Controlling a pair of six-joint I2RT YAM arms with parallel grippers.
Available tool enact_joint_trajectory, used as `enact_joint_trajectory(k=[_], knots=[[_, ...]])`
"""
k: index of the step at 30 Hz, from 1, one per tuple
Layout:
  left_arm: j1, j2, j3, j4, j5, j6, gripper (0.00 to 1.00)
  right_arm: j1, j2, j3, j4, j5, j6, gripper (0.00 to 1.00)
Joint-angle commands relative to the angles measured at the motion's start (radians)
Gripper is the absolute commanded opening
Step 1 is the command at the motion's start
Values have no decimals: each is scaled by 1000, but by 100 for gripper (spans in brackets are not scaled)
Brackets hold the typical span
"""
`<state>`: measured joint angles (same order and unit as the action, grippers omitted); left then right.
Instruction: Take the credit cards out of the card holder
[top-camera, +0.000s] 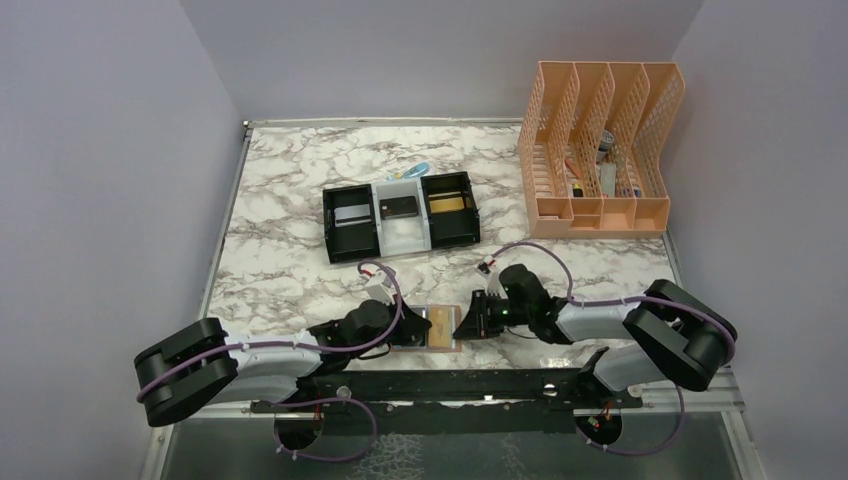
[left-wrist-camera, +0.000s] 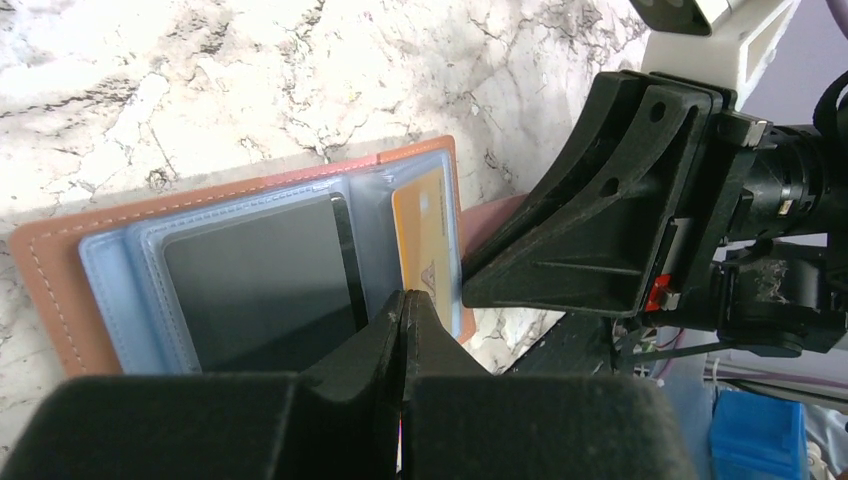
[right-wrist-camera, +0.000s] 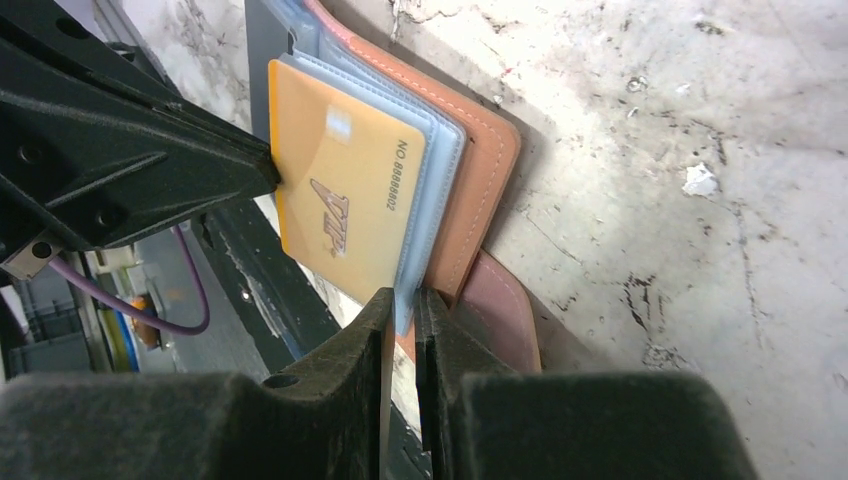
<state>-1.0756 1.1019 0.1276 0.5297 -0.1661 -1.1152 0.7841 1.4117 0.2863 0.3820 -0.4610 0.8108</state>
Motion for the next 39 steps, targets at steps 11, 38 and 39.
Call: enact_joint_trajectory(k=[11, 38, 39], knots=[[-7, -28, -22, 9, 12, -2, 0, -2, -135, 40, -258, 98, -92, 18], [-7, 238, 88, 4, 86, 20, 41, -3, 87, 13, -163, 133, -58, 22], [-7, 234, 84, 4, 86, 20, 43, -3, 94, 10, -160, 135, -58, 22]])
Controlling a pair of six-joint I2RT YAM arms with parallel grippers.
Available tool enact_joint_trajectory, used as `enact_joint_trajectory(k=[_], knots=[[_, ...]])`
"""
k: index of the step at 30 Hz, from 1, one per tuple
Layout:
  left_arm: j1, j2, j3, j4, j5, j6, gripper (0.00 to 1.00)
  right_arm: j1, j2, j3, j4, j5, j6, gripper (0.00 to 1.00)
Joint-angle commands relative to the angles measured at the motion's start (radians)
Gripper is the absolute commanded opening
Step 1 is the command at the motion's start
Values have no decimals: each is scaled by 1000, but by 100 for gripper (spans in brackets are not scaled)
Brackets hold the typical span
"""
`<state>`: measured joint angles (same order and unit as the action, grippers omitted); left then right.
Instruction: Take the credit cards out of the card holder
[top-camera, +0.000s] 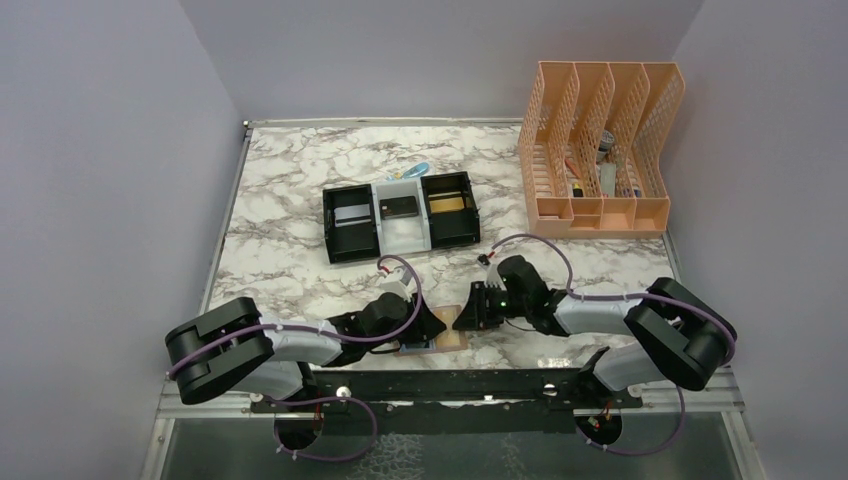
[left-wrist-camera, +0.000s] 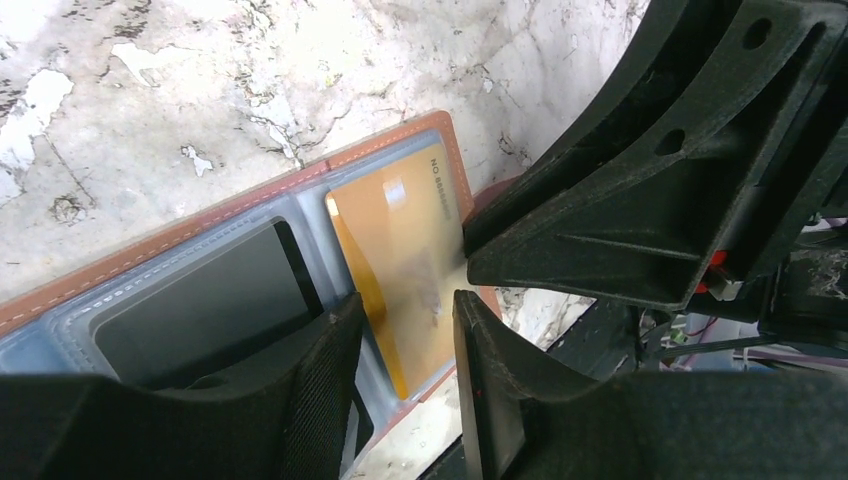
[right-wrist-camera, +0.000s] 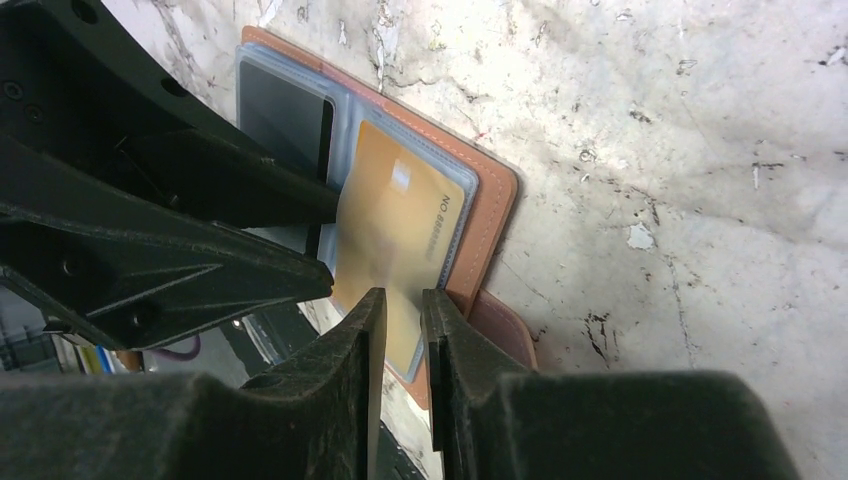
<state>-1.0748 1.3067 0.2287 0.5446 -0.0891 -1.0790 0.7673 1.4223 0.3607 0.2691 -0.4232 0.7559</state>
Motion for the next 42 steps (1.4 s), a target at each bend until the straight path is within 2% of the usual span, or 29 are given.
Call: enact_joint_trajectory(k=[1, 6, 12, 16, 22, 32, 38, 42], knots=[[-8, 22, -17, -11, 11, -13, 43, 15, 90, -67, -44, 98, -3, 22], [-7, -16, -10, -95, -27, -26, 48, 15, 110, -76, -28, 99, -3, 20], [-10, -15, 14, -226, -88, -45, 49, 15, 109, -89, -8, 95, 6, 18], [-13, -33, 59, -333, -114, -6, 52, 15, 114, -88, -3, 92, 7, 17], [-13, -71, 85, -392, -128, 14, 53, 15, 120, -83, -1, 85, 8, 16], [-14, -42, 81, -360, -105, 17, 53, 15, 129, -78, 10, 70, 11, 15], [-14, 10, 30, -215, -65, -19, 43, 15, 159, -75, 25, 51, 8, 14], [-14, -4, 18, -186, -71, -36, 35, 15, 165, -81, 30, 57, 10, 13]])
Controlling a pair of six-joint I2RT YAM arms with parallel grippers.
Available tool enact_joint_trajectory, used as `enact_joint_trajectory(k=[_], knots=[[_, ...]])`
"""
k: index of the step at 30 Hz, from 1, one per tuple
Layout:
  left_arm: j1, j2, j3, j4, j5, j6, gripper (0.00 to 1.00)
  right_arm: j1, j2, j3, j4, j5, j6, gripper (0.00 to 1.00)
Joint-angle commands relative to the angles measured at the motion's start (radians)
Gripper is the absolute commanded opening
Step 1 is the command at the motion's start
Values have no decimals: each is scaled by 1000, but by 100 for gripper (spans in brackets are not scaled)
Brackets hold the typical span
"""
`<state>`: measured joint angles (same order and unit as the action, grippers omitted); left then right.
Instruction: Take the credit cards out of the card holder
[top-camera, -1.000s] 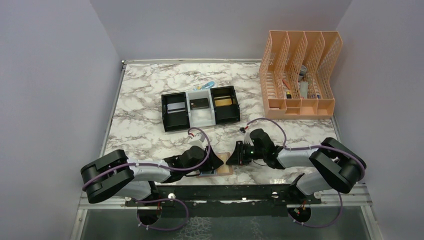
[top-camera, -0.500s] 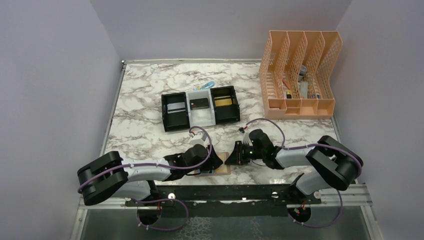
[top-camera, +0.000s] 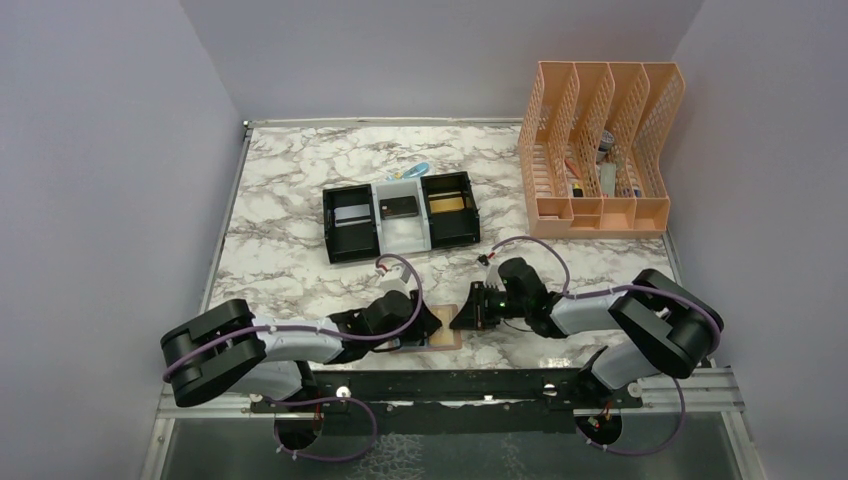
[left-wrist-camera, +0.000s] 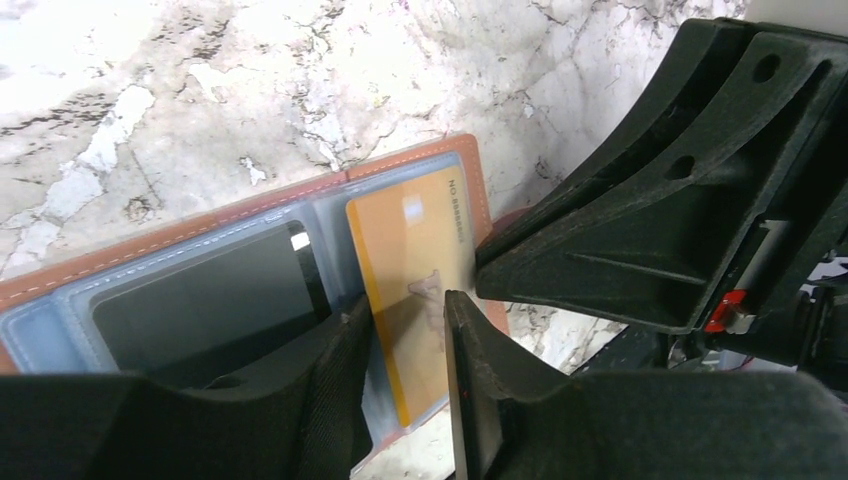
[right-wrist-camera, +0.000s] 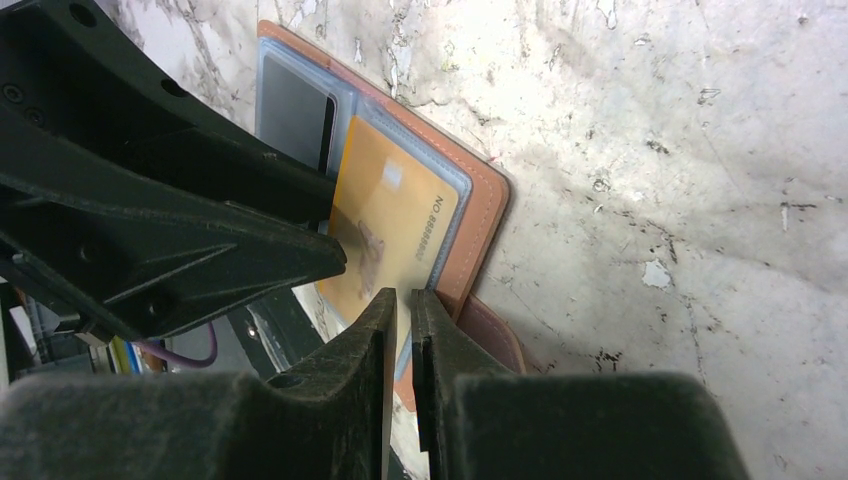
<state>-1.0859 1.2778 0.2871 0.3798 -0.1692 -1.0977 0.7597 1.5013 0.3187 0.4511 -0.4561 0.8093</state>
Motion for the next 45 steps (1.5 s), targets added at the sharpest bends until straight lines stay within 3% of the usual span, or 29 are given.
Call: enact_joint_trajectory(k=[1, 14, 19, 25, 29, 37, 45], knots=[[-3, 14, -46, -17, 4, -22, 34, 23, 88, -41, -150, 91, -43, 13], [-3, -201, -147, 25, -18, -75, 19, 22, 112, -38, -137, 88, -39, 13], [-3, -218, -158, 43, -12, -69, 19, 23, 111, -32, -137, 80, -43, 13], [-2, -211, -196, 39, -45, -120, 32, 23, 105, -33, -140, 79, -41, 13], [-3, -171, -172, 42, -36, -107, 35, 23, 102, -32, -144, 79, -41, 13], [-2, -95, -129, 80, -13, -78, 27, 22, 113, -32, -140, 75, -35, 13], [-3, -149, -194, 169, -25, -111, 20, 23, 115, -33, -143, 73, -35, 13]])
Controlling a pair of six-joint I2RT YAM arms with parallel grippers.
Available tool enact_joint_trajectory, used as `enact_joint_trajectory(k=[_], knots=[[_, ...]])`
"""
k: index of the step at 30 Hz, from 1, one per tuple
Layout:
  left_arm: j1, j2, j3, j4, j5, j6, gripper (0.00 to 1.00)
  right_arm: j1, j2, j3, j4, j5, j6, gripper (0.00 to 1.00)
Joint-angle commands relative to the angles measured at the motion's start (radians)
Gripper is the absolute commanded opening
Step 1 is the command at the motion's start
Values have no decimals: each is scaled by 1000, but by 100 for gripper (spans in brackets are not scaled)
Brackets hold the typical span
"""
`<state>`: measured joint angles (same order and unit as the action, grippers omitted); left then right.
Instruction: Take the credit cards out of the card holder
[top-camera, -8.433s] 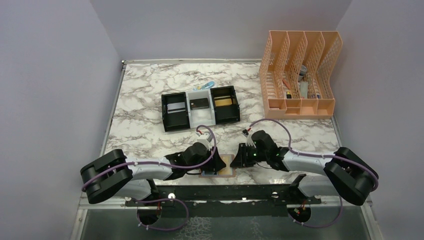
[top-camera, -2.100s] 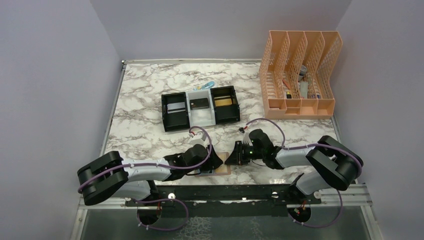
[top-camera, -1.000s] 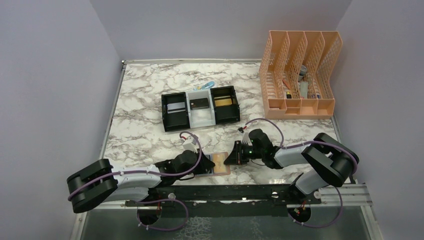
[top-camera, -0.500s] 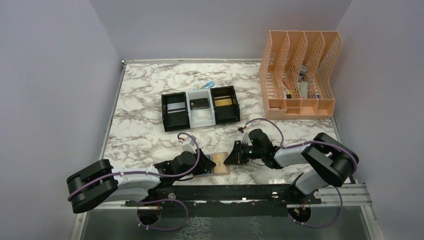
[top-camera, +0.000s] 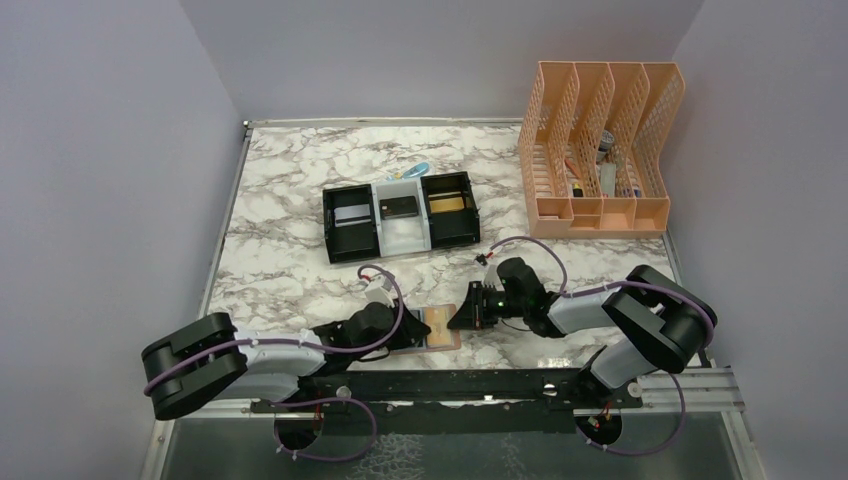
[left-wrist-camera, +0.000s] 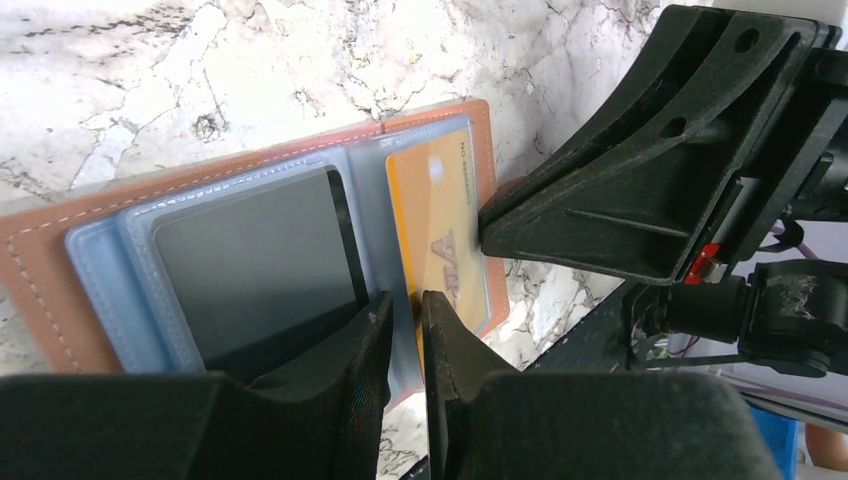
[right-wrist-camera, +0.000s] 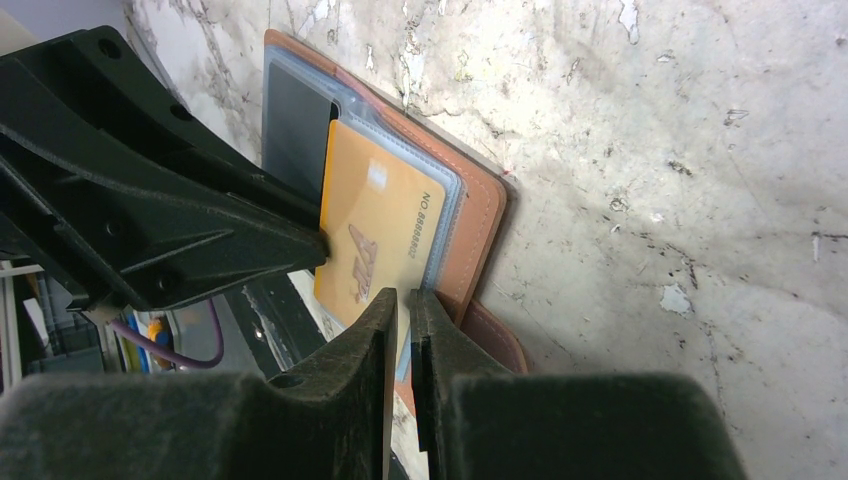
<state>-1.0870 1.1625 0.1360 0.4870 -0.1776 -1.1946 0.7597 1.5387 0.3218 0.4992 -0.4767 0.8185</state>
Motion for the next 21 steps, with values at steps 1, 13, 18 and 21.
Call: enact_joint_trajectory(k=[1, 13, 18, 21], knots=[[-1, -43, -55, 81, -17, -21, 20, 23, 78, -37, -189, 92, -44, 13], [-2, 57, -47, 168, 24, -36, 25, 22, 83, -34, -180, 82, -45, 13], [-2, 91, -42, 213, 32, -47, 19, 23, 80, -33, -183, 88, -44, 13], [-2, 74, -51, 221, 29, -52, 17, 23, 90, -32, -180, 93, -45, 13]])
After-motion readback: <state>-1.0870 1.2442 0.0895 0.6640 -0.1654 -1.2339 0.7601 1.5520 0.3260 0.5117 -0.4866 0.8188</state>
